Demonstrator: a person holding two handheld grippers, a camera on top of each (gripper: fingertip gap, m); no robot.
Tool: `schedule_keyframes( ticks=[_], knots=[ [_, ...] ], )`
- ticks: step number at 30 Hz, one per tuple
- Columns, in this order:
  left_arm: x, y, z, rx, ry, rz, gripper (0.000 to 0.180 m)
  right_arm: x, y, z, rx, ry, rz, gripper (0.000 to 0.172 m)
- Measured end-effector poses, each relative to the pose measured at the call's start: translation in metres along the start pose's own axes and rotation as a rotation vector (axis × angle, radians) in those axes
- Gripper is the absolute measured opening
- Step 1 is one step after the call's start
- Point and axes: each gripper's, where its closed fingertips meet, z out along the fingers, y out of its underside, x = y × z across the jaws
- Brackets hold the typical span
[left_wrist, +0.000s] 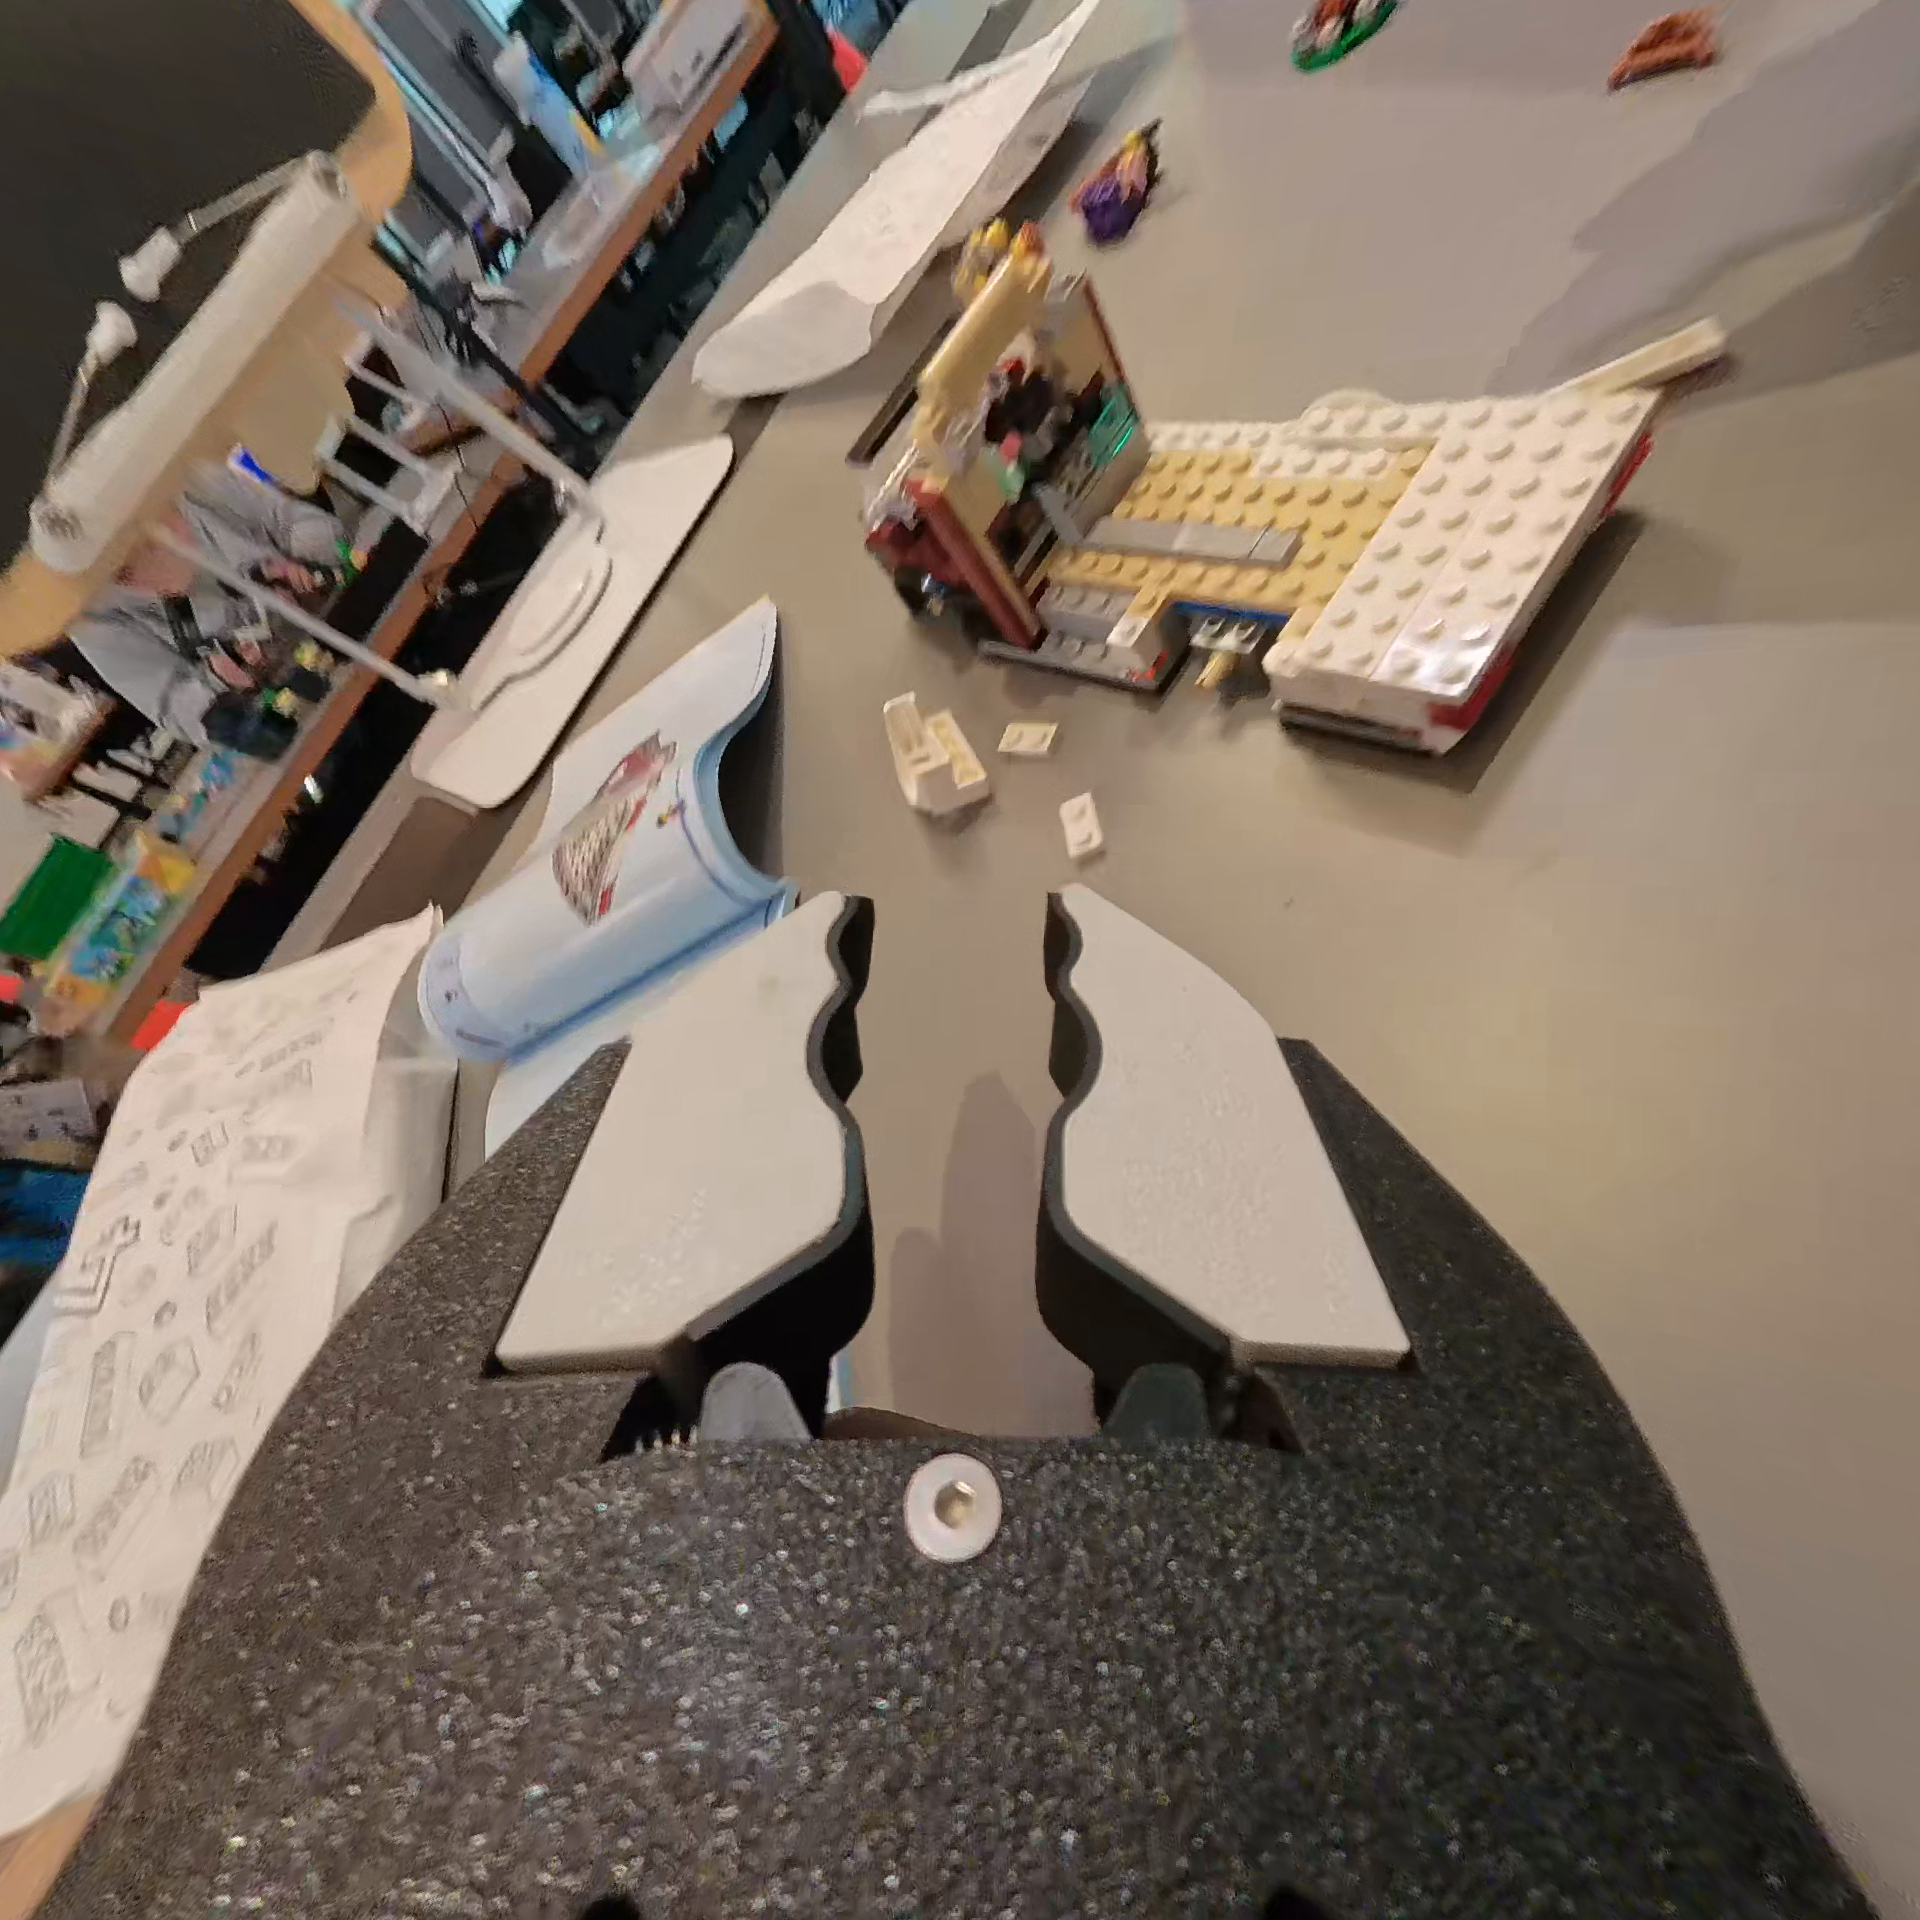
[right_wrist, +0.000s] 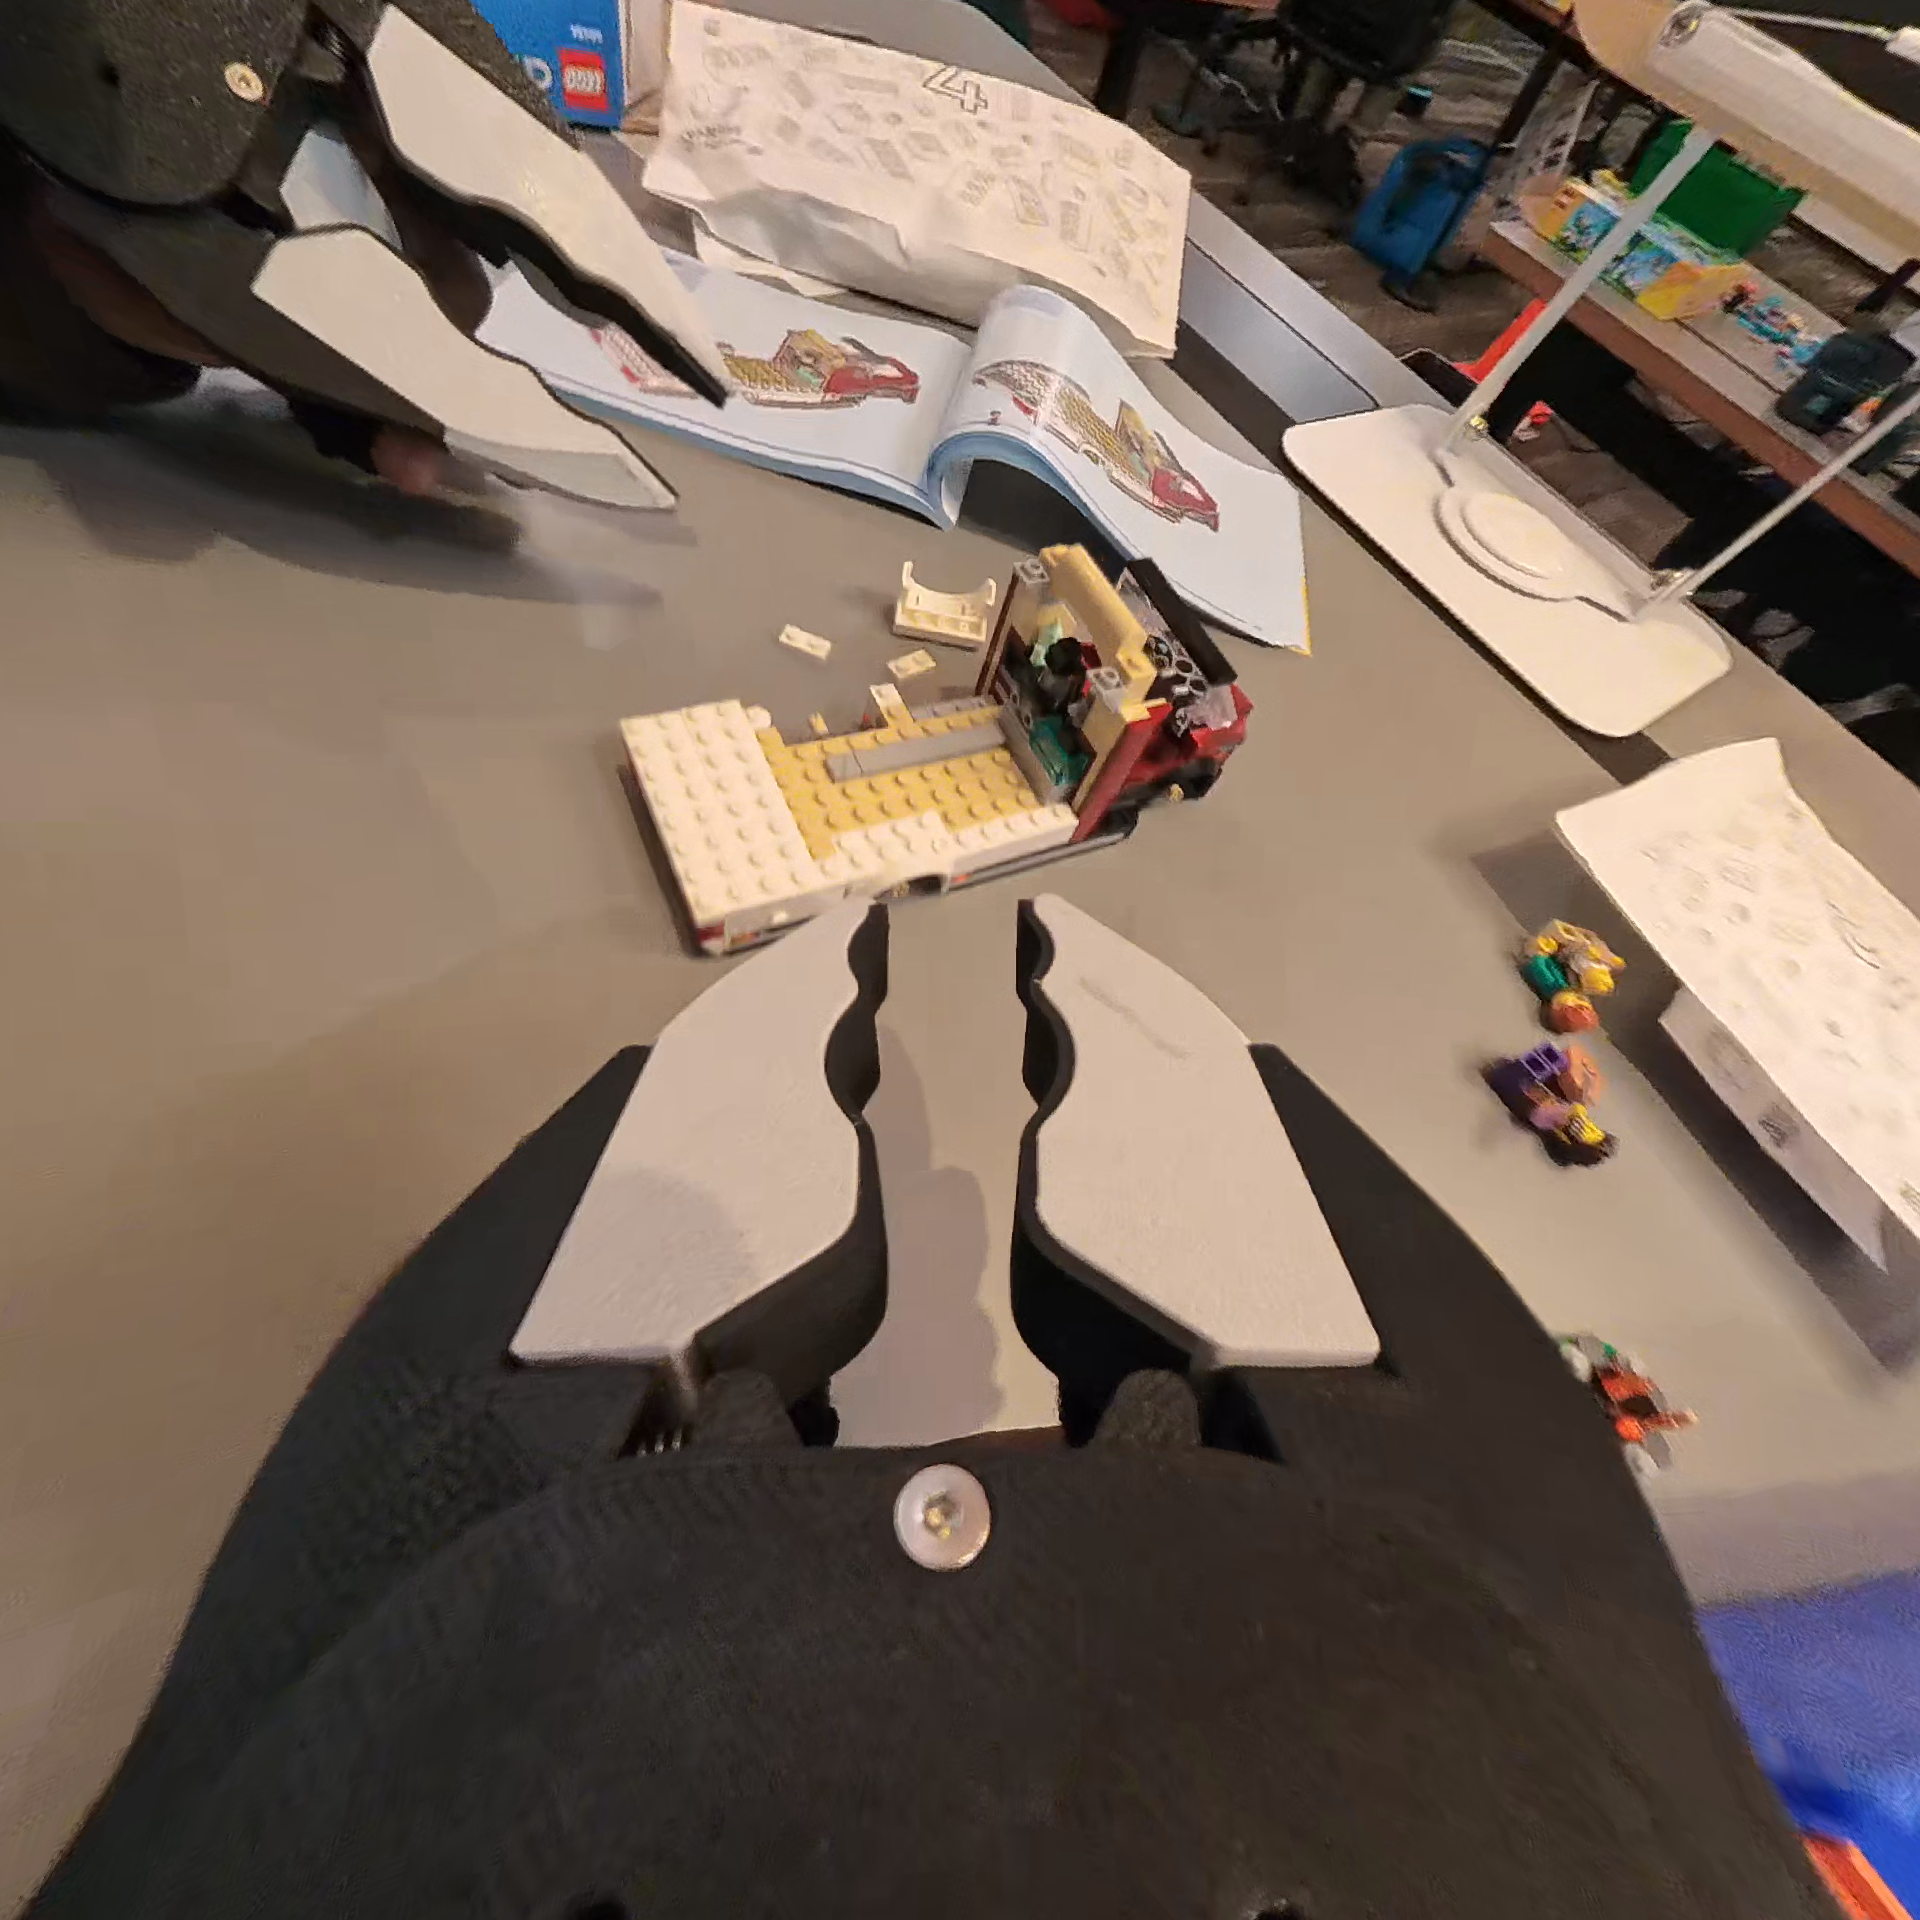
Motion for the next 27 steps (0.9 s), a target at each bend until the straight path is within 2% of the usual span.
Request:
schedule_keyframes(
  ticks=[4, 10, 13, 15, 20, 27],
  knots=[
    [-0.03, 0.028, -0.012, -0.078, -0.059, -0.067, 0.043, 0.0, 0.01, 0.017, -0.037, -0.08, 0.082, 0.025],
    [-0.083, 0.084, -0.038, -0.192, -0.146, -0.369, 0.066, -0.003, 0.033, 0.028, -0.099, -0.134, 0.128, 0.025],
    [-0.097, 0.114, -0.047, -0.258, -0.165, -0.546, 0.087, -0.004, 0.035, 0.03, -0.114, -0.155, 0.138, 0.026],
    [-0.104, 0.124, -0.052, -0.269, -0.172, -0.641, 0.09, -0.005, 0.037, 0.032, -0.133, -0.174, 0.146, 0.026],
    [-0.108, 0.137, -0.062, -0.281, -0.155, -0.766, 0.088, -0.007, 0.039, 0.033, -0.149, -0.189, 0.152, 0.026],
    [-0.109, 0.146, -0.068, -0.318, -0.175, -0.72, 0.059, -0.006, 0.039, 0.033, -0.146, -0.203, 0.176, 0.025]
  ],
)
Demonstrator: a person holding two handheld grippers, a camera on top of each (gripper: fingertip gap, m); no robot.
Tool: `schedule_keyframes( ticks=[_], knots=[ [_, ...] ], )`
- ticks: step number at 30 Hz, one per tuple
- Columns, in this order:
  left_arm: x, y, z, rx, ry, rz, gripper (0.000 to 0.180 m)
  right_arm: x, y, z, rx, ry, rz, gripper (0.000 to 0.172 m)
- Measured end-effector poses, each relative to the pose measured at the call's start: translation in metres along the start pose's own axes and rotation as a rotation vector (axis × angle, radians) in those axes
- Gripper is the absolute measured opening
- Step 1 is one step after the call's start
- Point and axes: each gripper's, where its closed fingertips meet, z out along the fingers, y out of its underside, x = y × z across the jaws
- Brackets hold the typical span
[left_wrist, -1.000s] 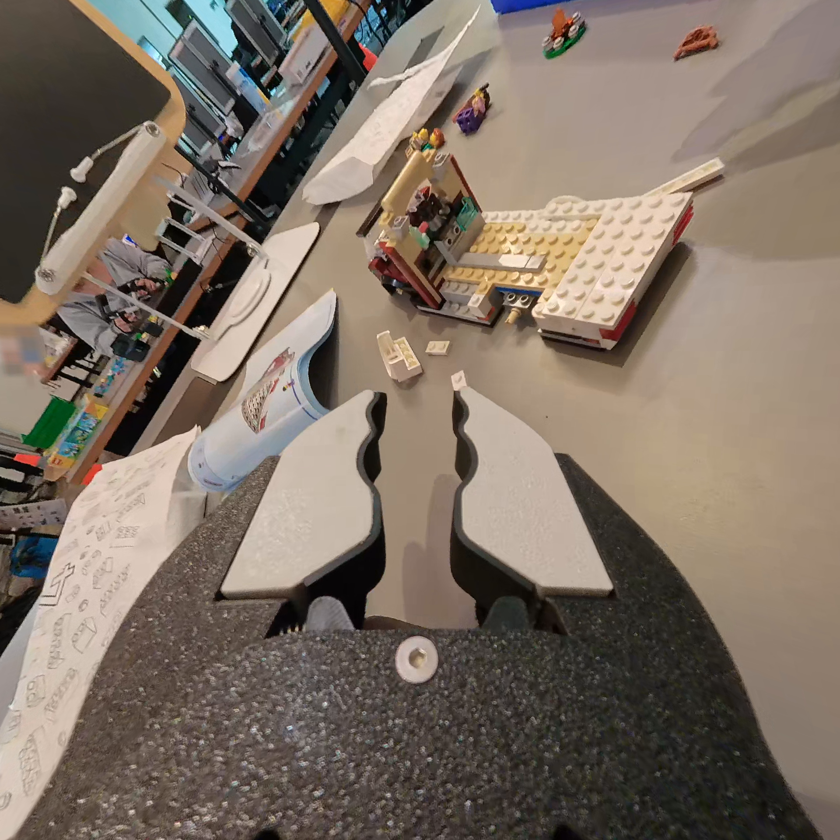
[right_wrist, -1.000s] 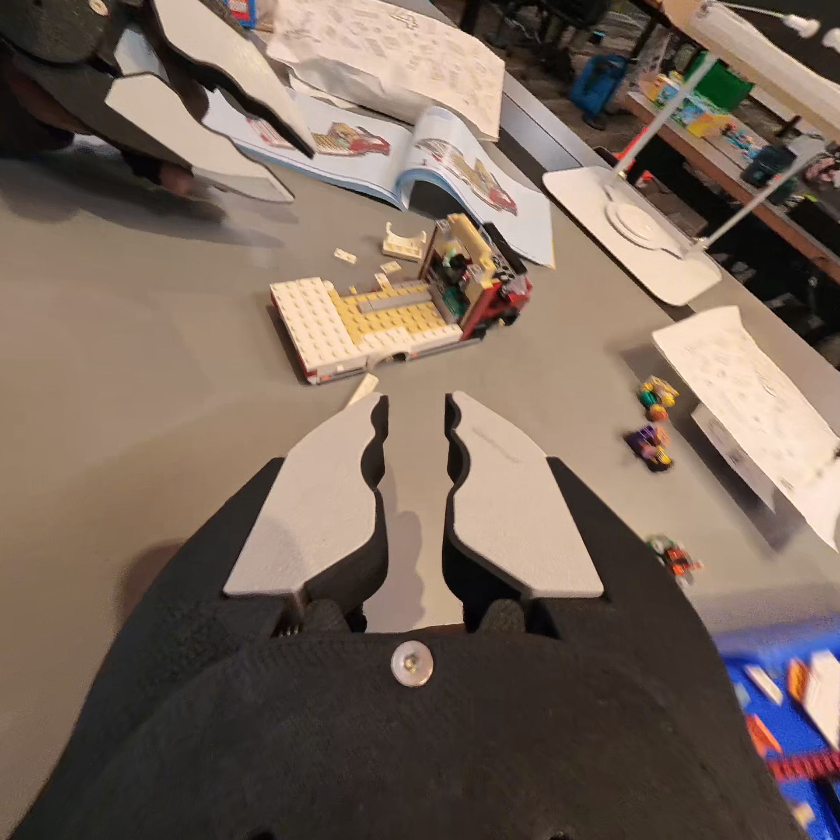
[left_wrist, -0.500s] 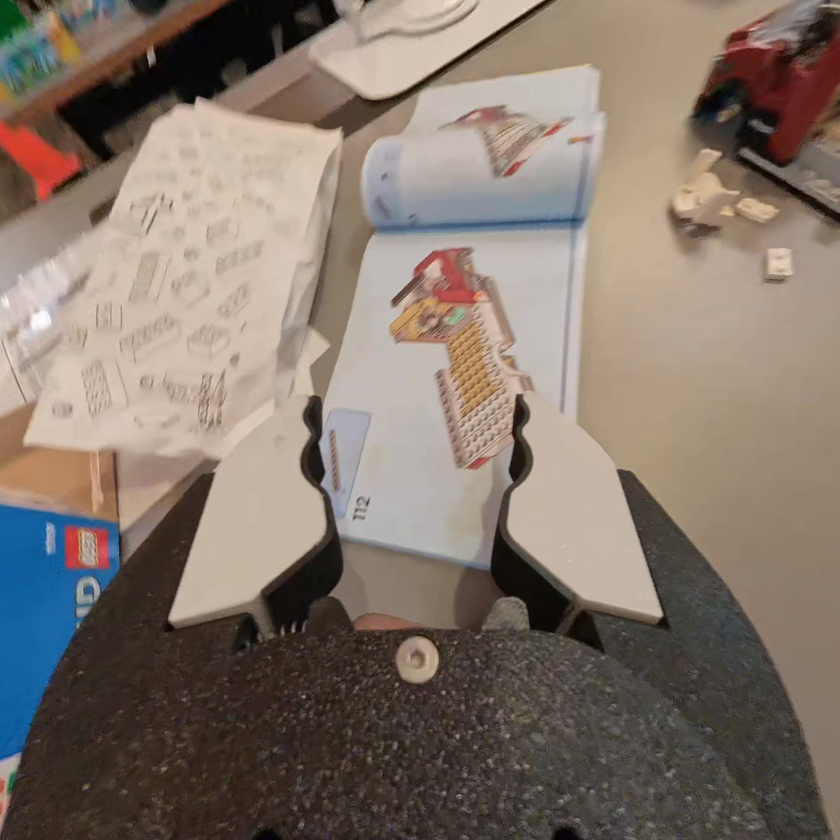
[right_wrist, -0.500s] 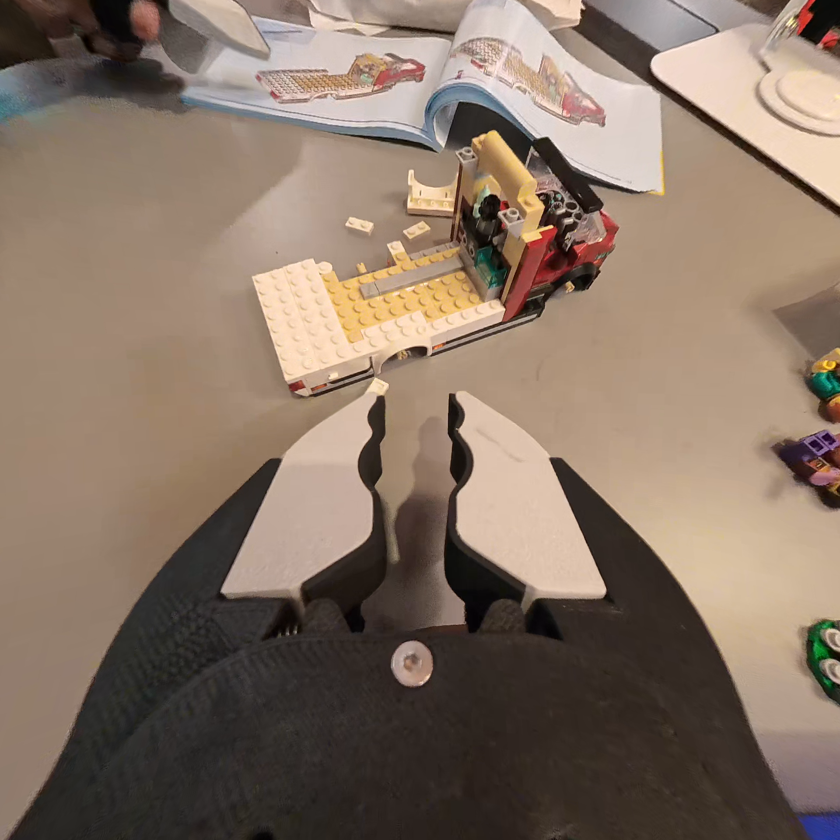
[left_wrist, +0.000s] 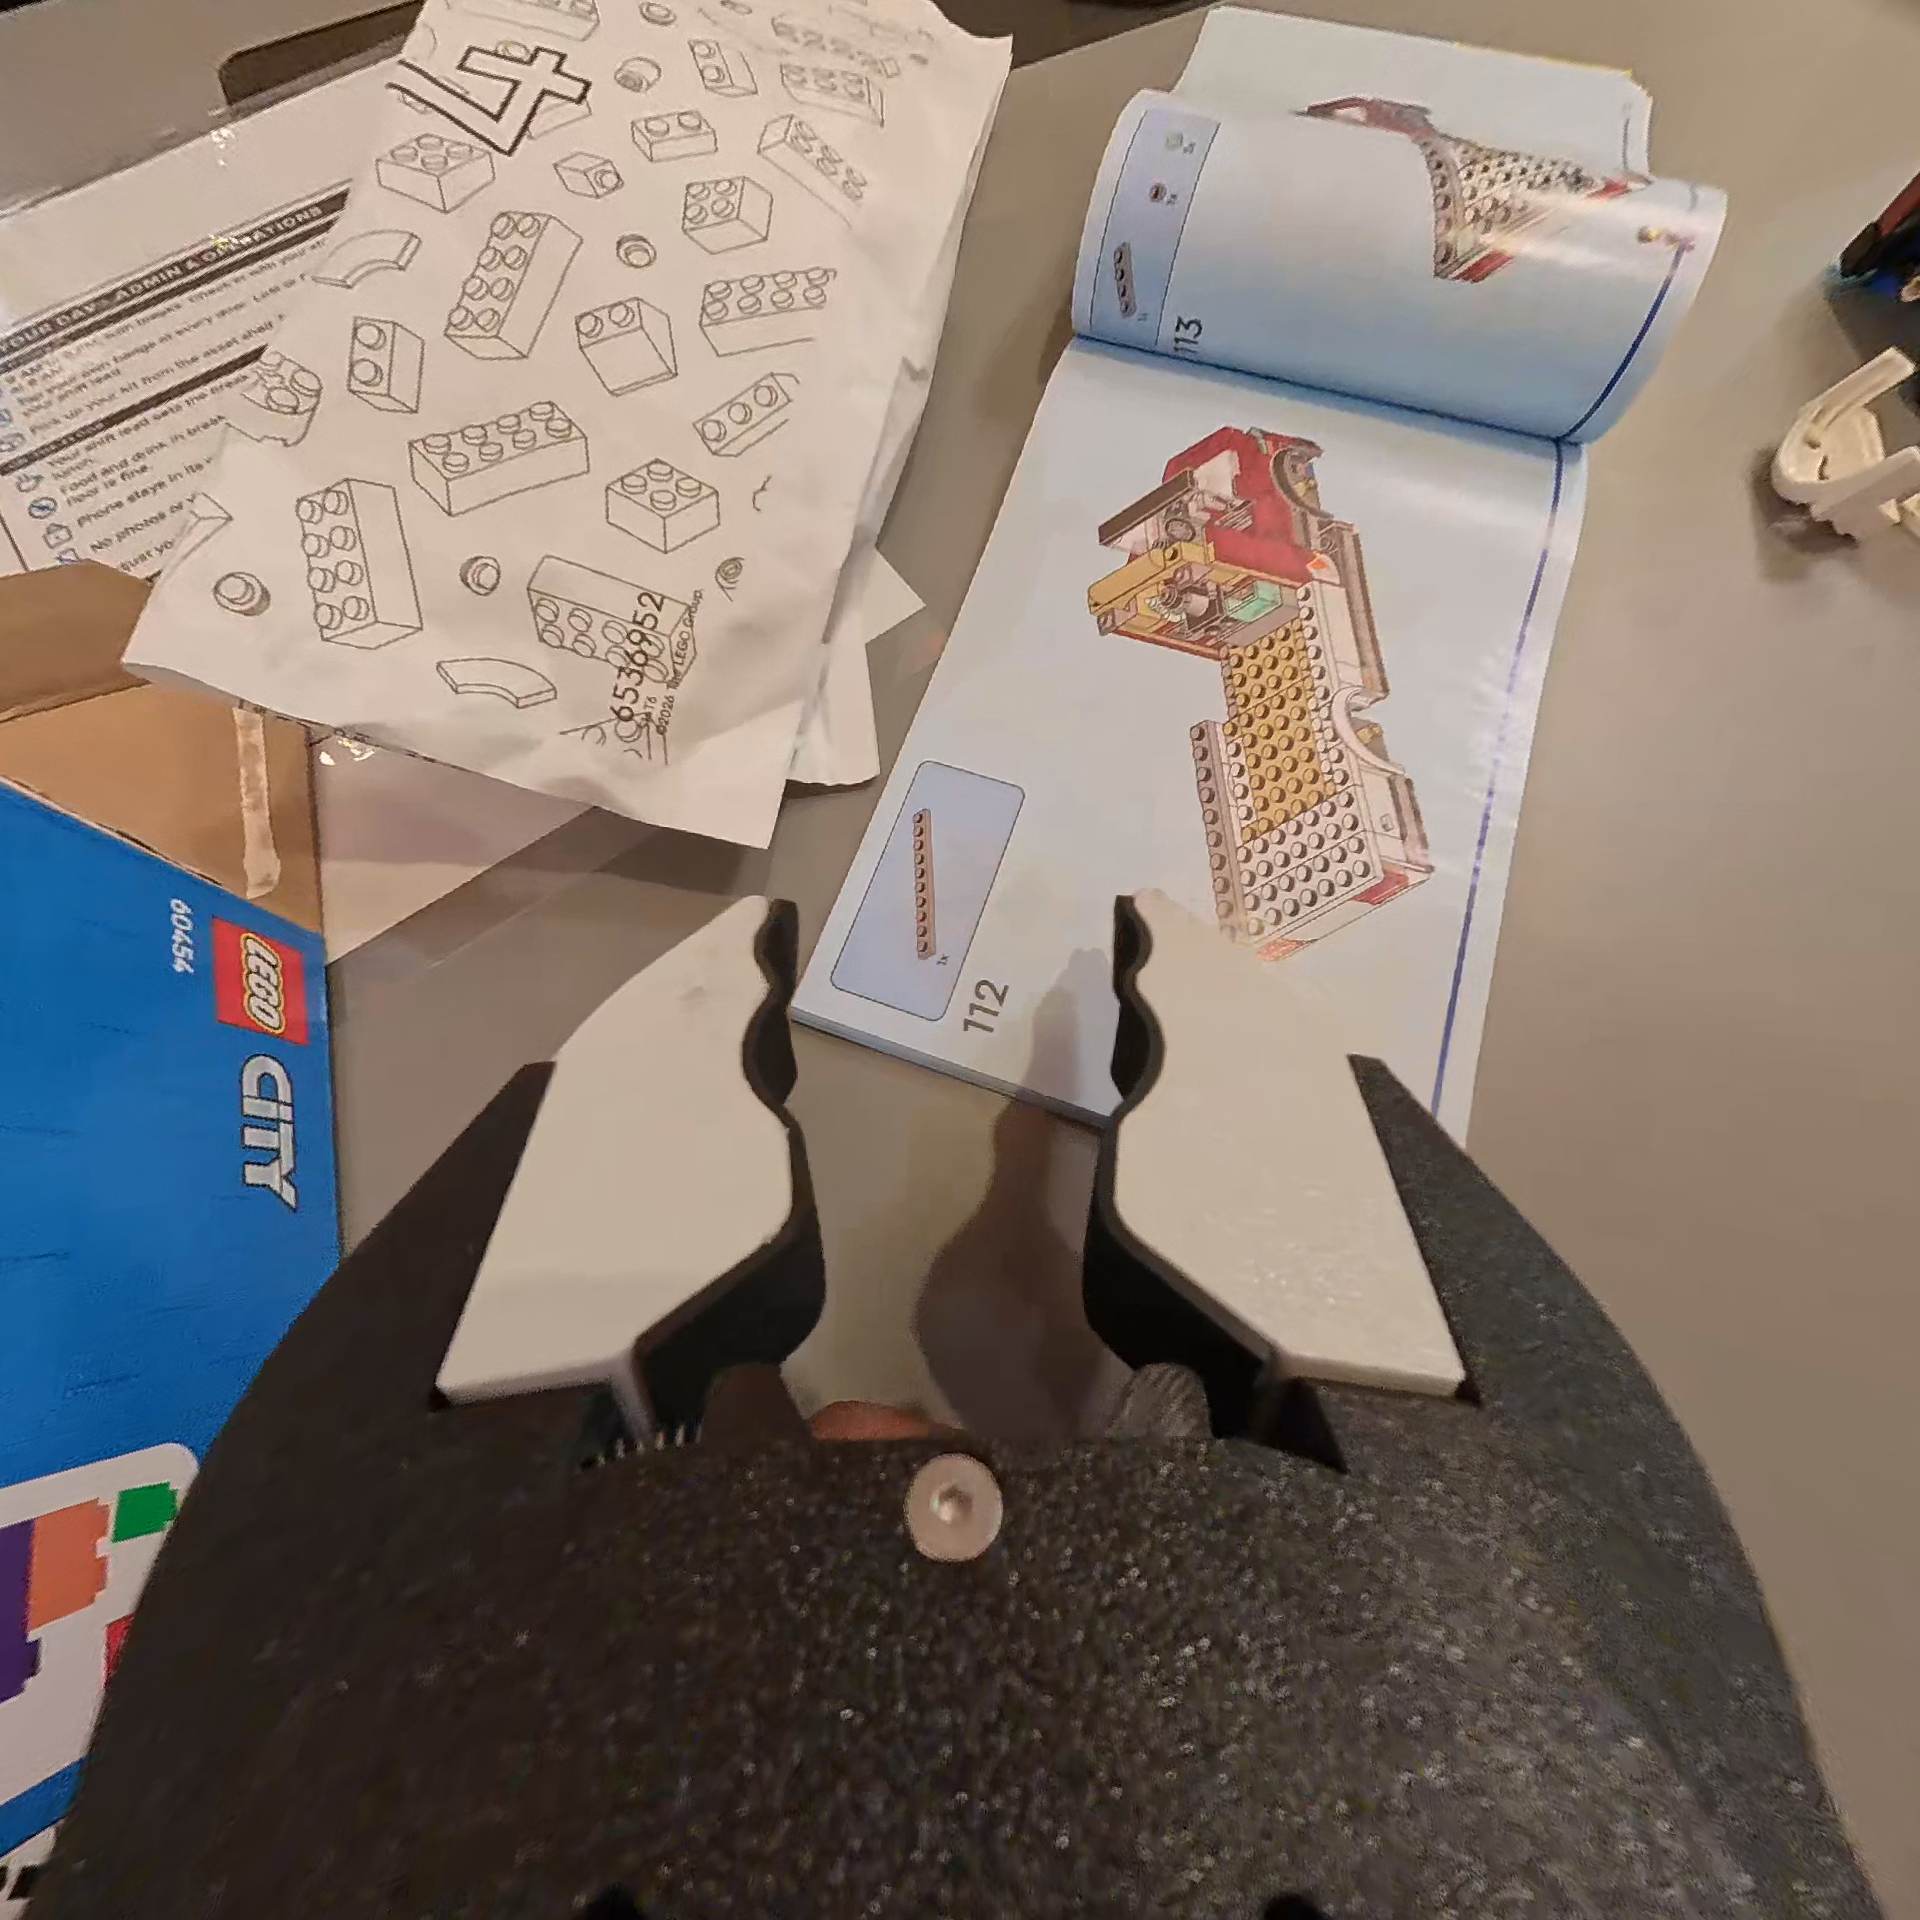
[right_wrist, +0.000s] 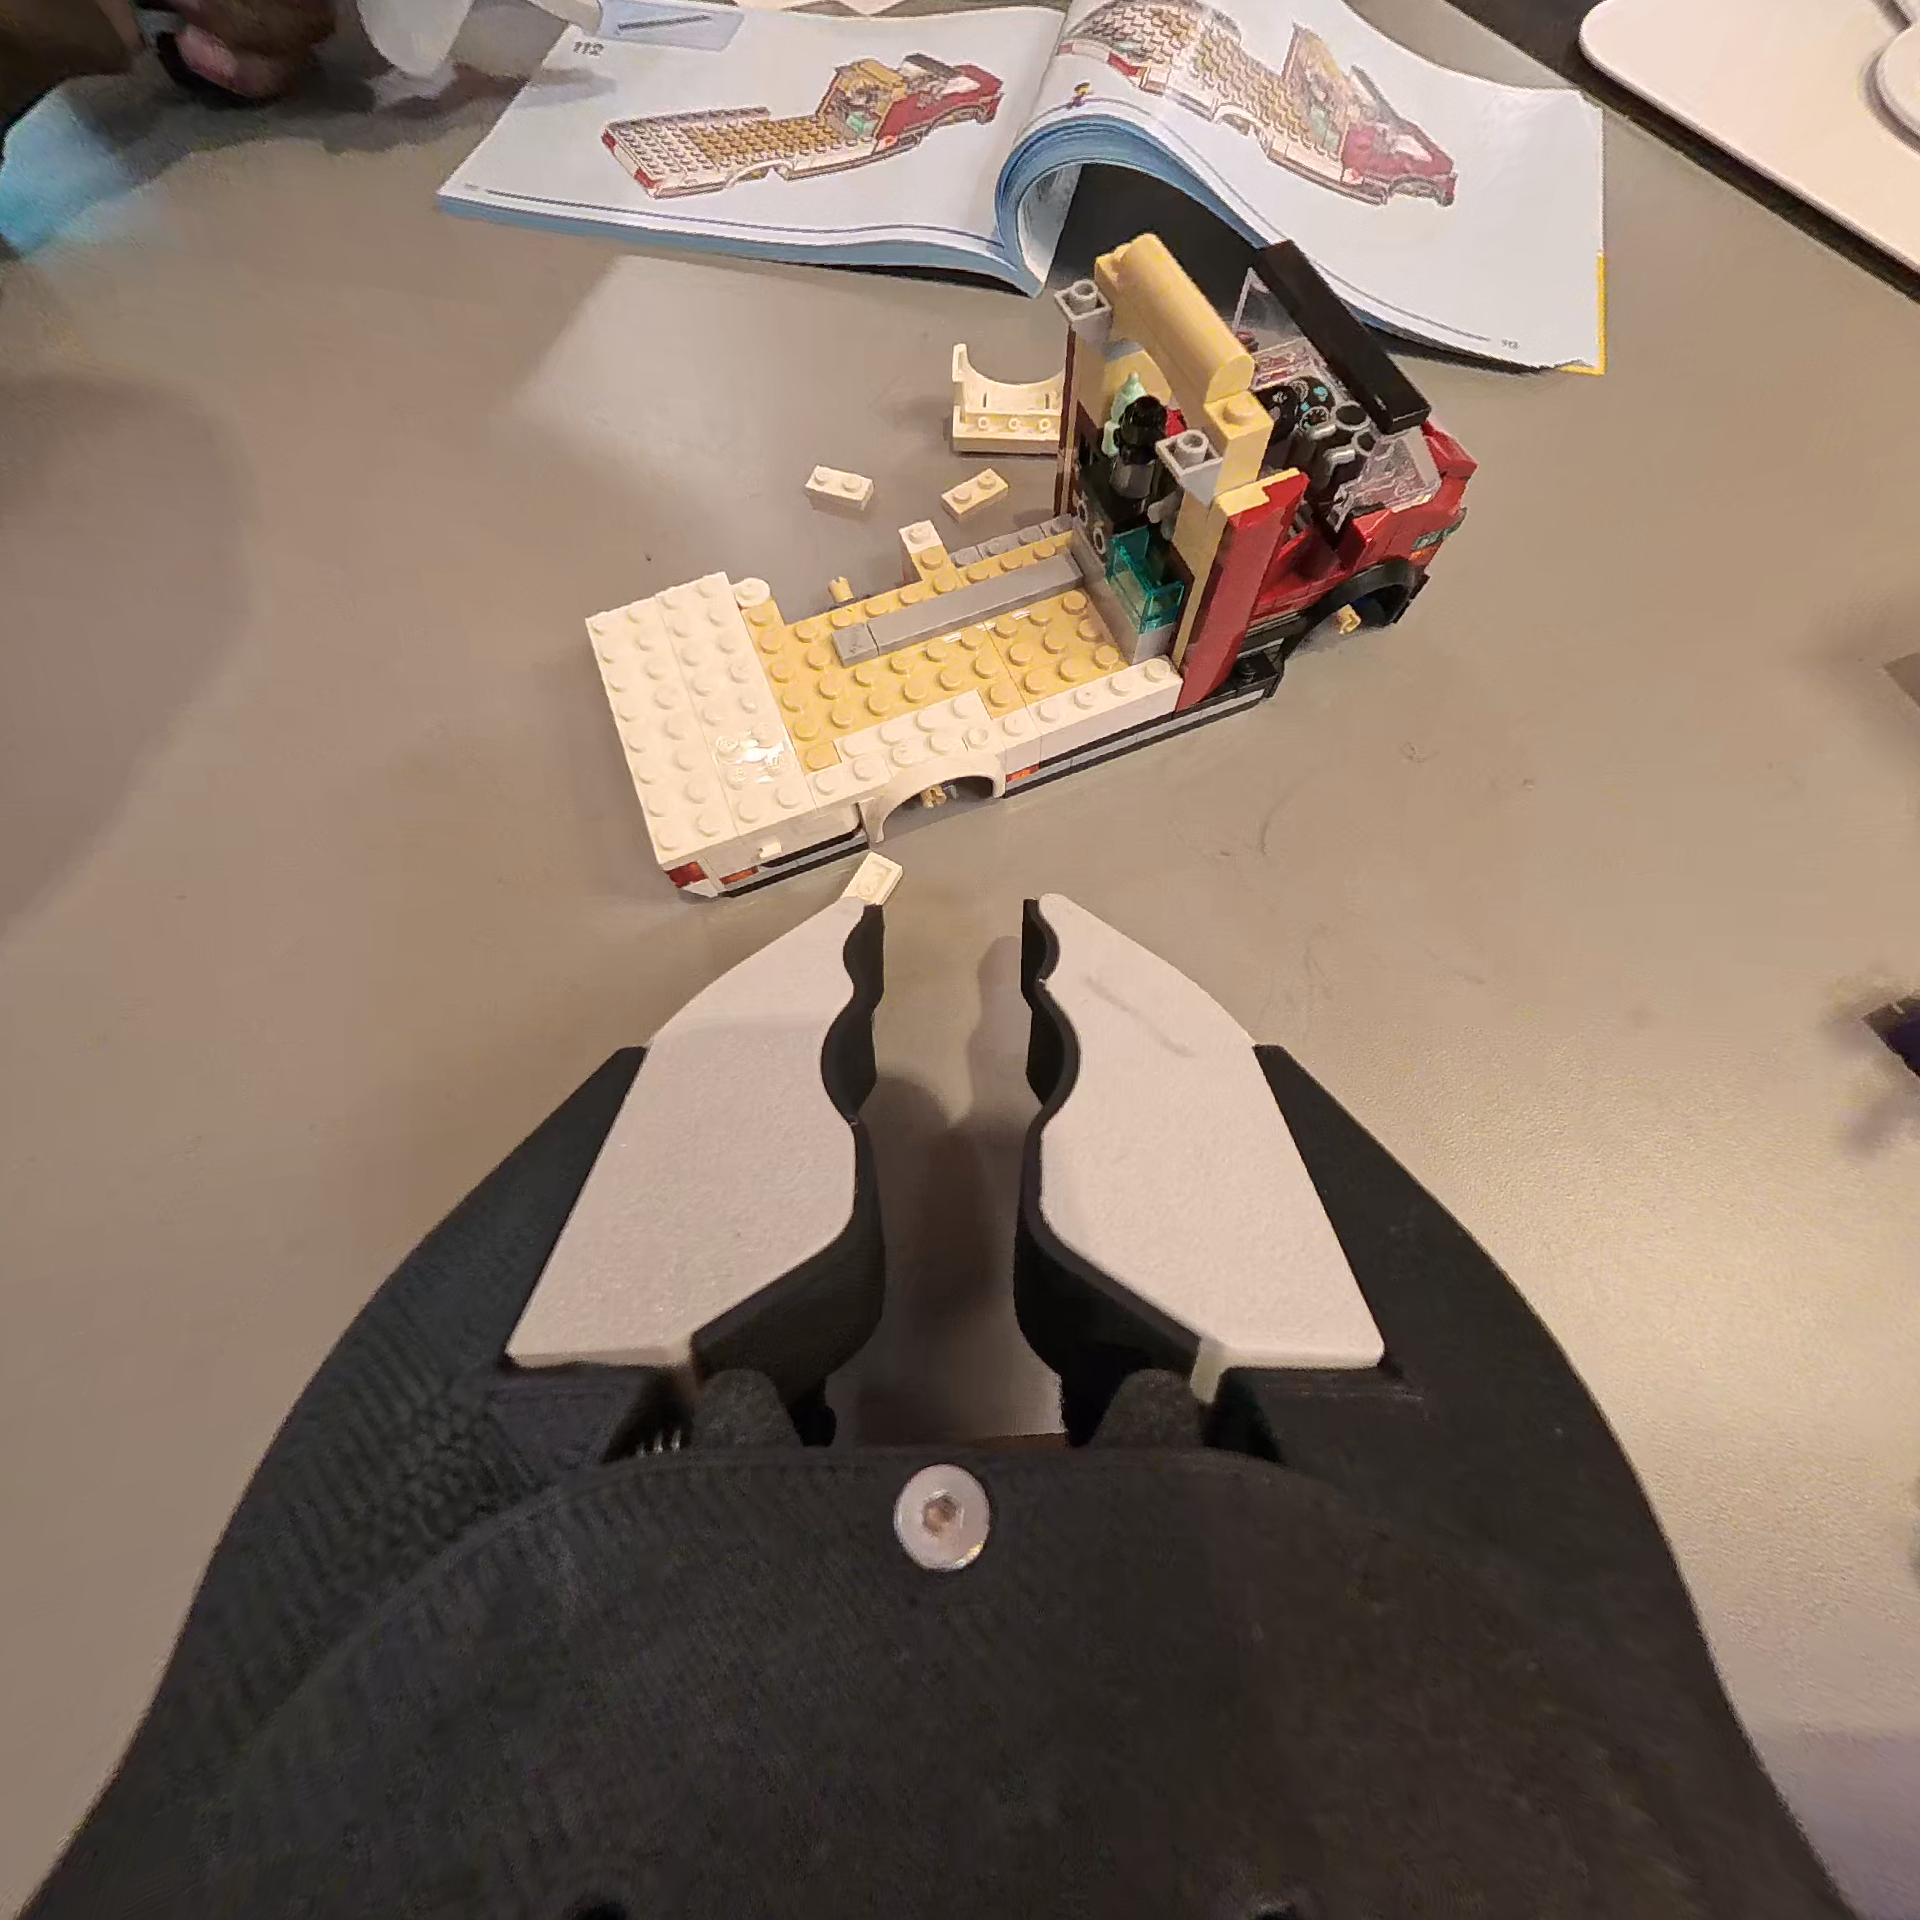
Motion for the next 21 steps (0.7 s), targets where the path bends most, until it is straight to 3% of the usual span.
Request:
schedule_keyframes(
  ticks=[9, 21],
  knots=[
    [-0.009, -0.004, 0.0, 0.021, -0.054, -0.003, 0.042, -0.001, 0.003, 0.003, -0.026, -0.017, 0.003, 0.025],
    [-0.014, -0.004, 0.0, 0.028, -0.091, -0.011, 0.05, -0.001, 0.002, 0.002, -0.019, -0.033, 0.02, 0.024]
  ],
)
